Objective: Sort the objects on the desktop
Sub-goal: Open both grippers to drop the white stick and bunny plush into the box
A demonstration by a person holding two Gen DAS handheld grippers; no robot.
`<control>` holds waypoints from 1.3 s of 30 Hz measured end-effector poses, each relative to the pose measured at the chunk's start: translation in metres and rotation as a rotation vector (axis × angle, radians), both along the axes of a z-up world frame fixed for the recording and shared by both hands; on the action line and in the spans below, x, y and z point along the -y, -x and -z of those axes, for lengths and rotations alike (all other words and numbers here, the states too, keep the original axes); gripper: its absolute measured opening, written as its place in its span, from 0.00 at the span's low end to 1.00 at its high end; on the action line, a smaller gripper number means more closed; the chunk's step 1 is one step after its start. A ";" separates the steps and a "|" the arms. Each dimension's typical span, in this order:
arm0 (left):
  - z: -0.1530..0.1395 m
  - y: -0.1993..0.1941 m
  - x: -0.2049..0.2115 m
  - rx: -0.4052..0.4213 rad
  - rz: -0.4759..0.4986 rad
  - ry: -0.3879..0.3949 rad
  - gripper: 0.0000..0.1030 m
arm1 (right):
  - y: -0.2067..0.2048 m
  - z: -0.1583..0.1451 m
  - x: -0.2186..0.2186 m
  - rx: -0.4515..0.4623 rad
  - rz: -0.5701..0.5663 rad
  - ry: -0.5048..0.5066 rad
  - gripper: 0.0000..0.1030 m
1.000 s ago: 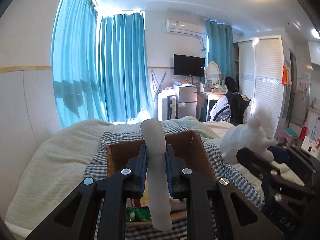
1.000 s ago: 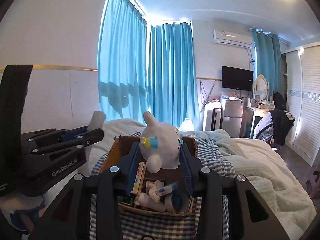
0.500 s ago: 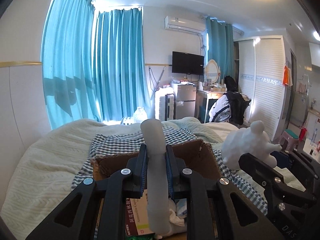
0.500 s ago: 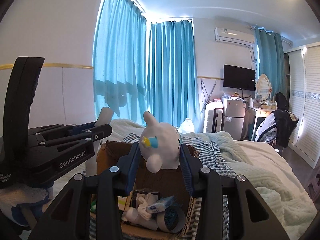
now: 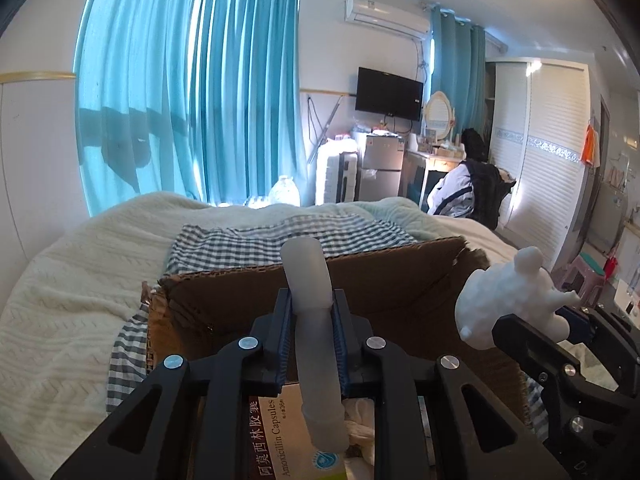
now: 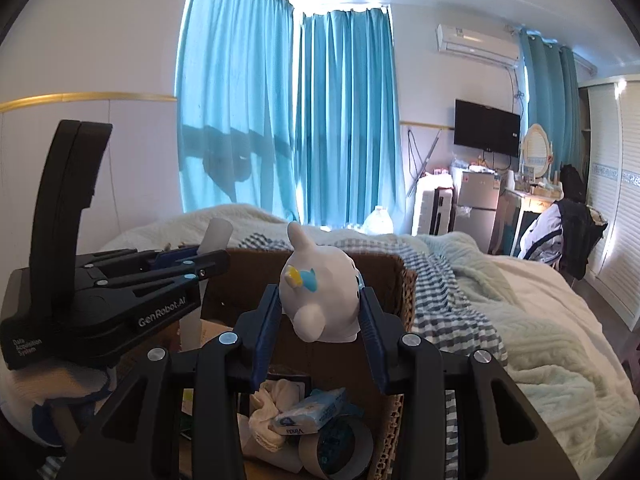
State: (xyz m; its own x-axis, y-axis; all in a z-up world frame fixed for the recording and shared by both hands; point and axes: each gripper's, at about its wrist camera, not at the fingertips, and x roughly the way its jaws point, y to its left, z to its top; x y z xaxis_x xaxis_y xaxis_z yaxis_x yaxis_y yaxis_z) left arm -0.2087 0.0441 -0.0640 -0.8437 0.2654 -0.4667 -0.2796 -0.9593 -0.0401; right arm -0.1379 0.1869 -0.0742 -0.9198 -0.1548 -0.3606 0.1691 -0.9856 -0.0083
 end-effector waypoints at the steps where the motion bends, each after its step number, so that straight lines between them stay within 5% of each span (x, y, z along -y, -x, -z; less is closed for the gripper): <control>1: 0.003 0.004 0.000 0.011 0.001 0.003 0.19 | 0.004 0.003 0.000 0.008 0.000 -0.003 0.38; 3: 0.009 0.009 0.002 0.030 -0.005 0.001 0.26 | 0.009 0.009 0.000 0.016 0.012 -0.011 0.39; 7: 0.015 0.007 0.006 0.026 -0.016 -0.009 0.58 | 0.010 0.012 -0.001 -0.011 0.029 0.005 0.61; 16: -0.007 -0.024 0.008 -0.038 -0.030 -0.005 0.83 | -0.022 -0.004 -0.008 -0.061 0.081 0.008 0.69; 23: -0.030 -0.052 0.015 -0.069 -0.053 -0.034 0.90 | -0.056 -0.020 -0.014 -0.088 0.097 0.000 0.75; 26: -0.040 -0.065 0.018 -0.087 -0.068 -0.045 1.00 | -0.070 -0.030 -0.014 -0.106 0.096 0.006 0.77; 39: -0.076 -0.129 0.038 -0.121 -0.138 -0.129 1.00 | -0.137 -0.061 -0.037 -0.157 0.142 0.038 0.89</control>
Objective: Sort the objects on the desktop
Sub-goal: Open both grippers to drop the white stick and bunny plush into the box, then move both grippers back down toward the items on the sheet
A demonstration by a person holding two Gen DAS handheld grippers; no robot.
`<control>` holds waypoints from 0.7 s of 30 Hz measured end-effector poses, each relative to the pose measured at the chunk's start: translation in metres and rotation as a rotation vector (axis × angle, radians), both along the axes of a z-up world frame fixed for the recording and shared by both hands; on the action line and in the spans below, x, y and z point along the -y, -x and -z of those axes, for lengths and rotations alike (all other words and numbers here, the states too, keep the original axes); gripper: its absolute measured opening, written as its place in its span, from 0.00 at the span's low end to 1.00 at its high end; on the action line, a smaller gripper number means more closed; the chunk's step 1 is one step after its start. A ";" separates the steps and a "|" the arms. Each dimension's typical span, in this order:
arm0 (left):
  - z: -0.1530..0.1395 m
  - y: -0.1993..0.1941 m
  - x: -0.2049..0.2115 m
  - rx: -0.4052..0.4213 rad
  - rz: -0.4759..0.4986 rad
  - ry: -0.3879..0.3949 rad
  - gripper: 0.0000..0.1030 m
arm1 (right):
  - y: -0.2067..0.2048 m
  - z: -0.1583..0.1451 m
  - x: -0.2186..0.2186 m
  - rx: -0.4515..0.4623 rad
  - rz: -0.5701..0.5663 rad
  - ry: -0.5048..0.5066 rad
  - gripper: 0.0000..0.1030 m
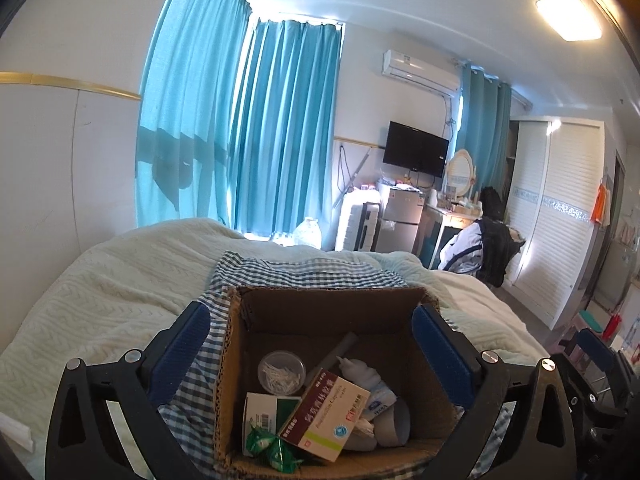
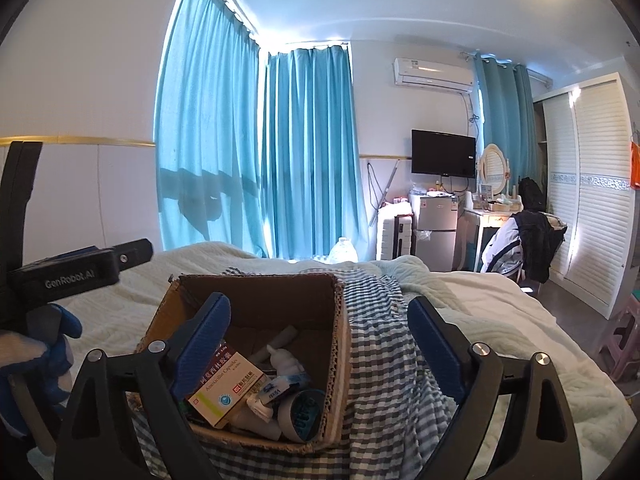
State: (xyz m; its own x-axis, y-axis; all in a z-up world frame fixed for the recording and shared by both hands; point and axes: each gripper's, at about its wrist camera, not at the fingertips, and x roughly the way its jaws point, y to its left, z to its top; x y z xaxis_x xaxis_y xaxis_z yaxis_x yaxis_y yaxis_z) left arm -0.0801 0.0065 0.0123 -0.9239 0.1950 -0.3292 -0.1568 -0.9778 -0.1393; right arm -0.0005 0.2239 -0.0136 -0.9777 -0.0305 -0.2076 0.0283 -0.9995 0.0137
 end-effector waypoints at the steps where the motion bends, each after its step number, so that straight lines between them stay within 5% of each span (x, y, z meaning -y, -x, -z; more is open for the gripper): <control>1: -0.001 -0.005 0.000 0.003 0.002 0.003 1.00 | -0.006 -0.001 -0.002 -0.002 0.004 0.003 0.90; 12: 0.019 -0.054 -0.004 0.012 0.014 0.060 1.00 | -0.046 0.011 -0.008 0.058 0.012 0.018 0.94; 21: 0.057 -0.067 -0.013 0.146 0.050 0.108 1.00 | -0.061 0.042 -0.002 0.154 -0.027 0.012 0.94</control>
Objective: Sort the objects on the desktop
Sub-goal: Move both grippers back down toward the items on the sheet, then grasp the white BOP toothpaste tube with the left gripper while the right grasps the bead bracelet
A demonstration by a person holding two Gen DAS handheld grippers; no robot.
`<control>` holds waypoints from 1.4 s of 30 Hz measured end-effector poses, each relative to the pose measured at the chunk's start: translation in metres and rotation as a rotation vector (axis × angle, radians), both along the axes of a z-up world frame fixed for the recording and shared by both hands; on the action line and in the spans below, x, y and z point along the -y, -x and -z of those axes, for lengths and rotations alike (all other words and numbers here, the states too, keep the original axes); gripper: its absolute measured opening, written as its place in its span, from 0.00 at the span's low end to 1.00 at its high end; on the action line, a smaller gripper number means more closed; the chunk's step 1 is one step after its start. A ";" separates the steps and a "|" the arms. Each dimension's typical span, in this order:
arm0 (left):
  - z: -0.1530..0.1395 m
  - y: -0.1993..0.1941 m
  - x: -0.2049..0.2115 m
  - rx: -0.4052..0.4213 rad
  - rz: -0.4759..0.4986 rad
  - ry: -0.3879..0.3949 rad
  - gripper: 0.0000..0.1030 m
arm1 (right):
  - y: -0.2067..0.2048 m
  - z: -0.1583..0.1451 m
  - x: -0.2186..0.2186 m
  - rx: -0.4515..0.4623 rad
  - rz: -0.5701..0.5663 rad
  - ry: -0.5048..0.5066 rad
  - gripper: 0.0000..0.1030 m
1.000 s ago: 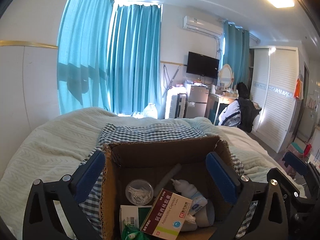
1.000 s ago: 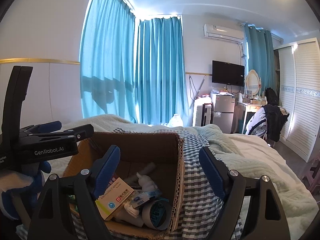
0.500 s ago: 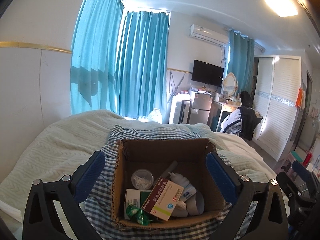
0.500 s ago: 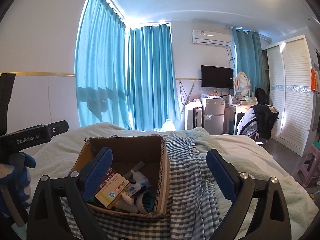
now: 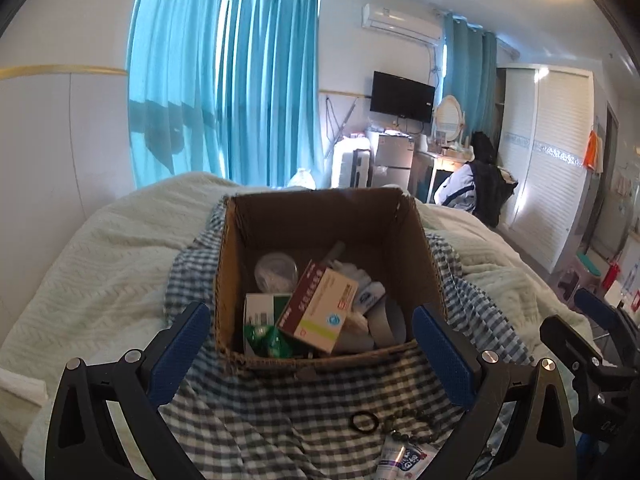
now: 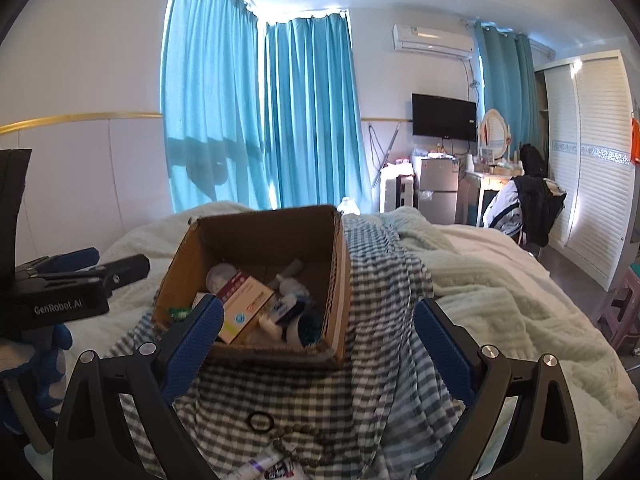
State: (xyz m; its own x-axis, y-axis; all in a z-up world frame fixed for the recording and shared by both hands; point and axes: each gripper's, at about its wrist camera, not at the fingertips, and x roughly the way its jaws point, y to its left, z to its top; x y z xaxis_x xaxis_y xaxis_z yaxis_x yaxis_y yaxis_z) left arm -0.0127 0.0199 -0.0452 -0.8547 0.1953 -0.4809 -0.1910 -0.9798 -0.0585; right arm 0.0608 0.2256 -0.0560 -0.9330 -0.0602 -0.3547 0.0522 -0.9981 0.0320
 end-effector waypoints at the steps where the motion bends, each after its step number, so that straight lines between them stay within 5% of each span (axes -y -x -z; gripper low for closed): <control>1: 0.005 0.000 0.000 0.016 -0.002 -0.008 1.00 | 0.000 0.003 0.000 0.008 -0.001 -0.007 0.94; 10: 0.066 0.001 -0.014 0.157 0.014 0.024 0.97 | 0.010 0.052 0.006 0.164 -0.050 -0.076 0.68; 23: 0.142 -0.002 -0.049 0.342 0.127 0.138 0.84 | 0.044 0.123 -0.010 0.459 -0.078 -0.020 0.62; 35: 0.210 -0.007 -0.075 0.556 0.232 0.154 0.73 | 0.060 0.156 0.000 0.592 -0.134 -0.051 0.62; 40: 0.214 -0.003 -0.070 0.545 0.232 0.159 0.34 | 0.067 0.164 0.009 0.638 -0.169 -0.076 0.62; 42: 0.212 0.001 -0.062 0.544 0.234 0.122 0.28 | 0.070 0.169 0.014 0.657 -0.179 -0.100 0.62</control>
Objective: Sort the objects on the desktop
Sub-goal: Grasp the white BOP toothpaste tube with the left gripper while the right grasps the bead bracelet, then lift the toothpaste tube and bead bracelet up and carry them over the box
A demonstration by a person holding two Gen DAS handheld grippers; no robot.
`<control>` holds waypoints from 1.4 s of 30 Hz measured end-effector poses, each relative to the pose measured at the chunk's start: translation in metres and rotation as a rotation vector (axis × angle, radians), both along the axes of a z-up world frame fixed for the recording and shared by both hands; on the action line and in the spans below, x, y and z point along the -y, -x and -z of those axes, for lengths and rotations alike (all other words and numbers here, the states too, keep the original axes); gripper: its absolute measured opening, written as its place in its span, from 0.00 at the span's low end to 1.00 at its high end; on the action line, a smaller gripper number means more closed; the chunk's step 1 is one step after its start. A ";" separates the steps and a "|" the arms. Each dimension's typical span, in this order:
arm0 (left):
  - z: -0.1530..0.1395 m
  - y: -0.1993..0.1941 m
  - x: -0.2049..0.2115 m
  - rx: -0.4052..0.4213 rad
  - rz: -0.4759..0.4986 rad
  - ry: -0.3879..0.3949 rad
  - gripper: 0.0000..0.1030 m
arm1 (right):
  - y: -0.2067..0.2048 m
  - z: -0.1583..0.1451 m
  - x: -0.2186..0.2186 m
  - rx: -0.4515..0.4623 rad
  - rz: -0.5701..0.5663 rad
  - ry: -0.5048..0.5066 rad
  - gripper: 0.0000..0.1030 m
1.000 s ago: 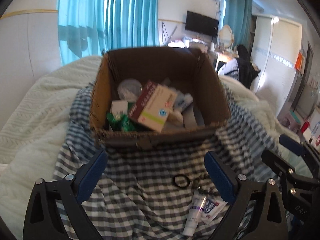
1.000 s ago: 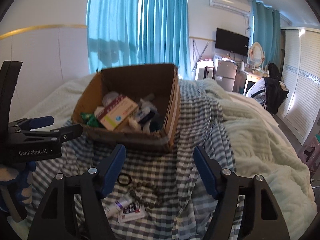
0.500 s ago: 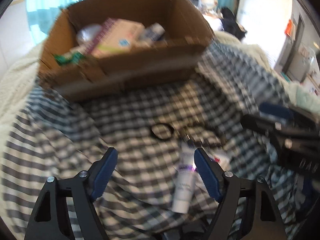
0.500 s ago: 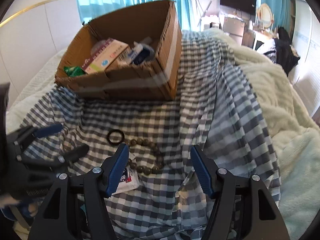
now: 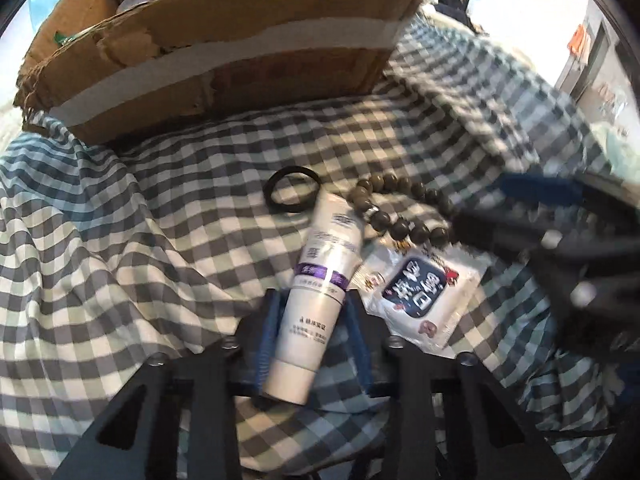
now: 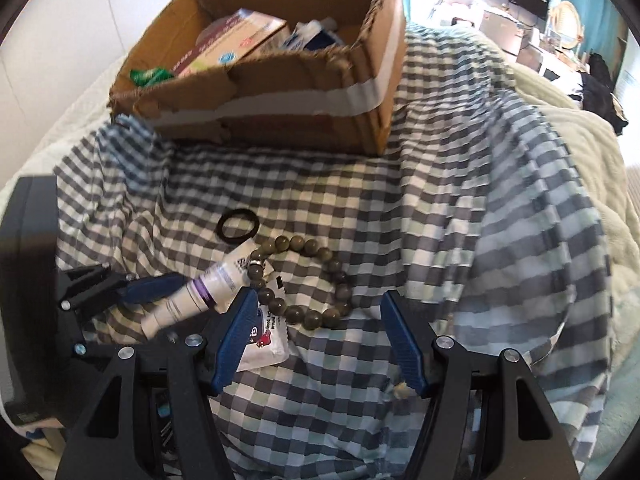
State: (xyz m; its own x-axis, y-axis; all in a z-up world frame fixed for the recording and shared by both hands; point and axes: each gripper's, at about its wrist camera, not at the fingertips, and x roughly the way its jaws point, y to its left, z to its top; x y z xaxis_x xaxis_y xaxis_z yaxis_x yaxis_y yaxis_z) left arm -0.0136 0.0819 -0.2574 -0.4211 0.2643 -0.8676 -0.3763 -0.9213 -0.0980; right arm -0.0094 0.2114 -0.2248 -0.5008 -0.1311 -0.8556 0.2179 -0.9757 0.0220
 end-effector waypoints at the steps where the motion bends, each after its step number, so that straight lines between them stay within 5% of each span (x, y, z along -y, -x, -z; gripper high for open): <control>1: -0.001 0.002 0.005 -0.004 -0.014 -0.013 0.23 | 0.001 0.002 0.003 0.005 -0.009 -0.016 0.62; 9: -0.018 0.003 0.019 -0.084 -0.060 -0.012 0.23 | 0.012 0.034 0.031 0.059 -0.096 -0.148 0.57; 11: -0.027 0.006 0.021 -0.108 -0.063 -0.006 0.23 | 0.015 0.040 0.030 0.058 -0.071 -0.174 0.47; 13: -0.034 0.006 0.023 -0.130 -0.064 -0.007 0.23 | 0.015 0.036 0.027 0.040 -0.040 -0.180 0.11; 25: -0.086 0.006 0.035 -0.252 -0.106 -0.041 0.23 | -0.014 -0.023 -0.016 -0.136 0.126 0.084 0.10; 42: -0.143 -0.010 0.038 -0.367 -0.128 -0.084 0.23 | -0.038 -0.094 -0.006 -0.404 0.125 0.177 0.10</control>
State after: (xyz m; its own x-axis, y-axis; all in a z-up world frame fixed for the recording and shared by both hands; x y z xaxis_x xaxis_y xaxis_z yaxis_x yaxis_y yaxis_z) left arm -0.0040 0.0436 -0.1140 -0.7335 0.2532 -0.6307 -0.2832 -0.9575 -0.0549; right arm 0.0284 0.2176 -0.1307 -0.8110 -0.1749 -0.5584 0.1240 -0.9840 0.1281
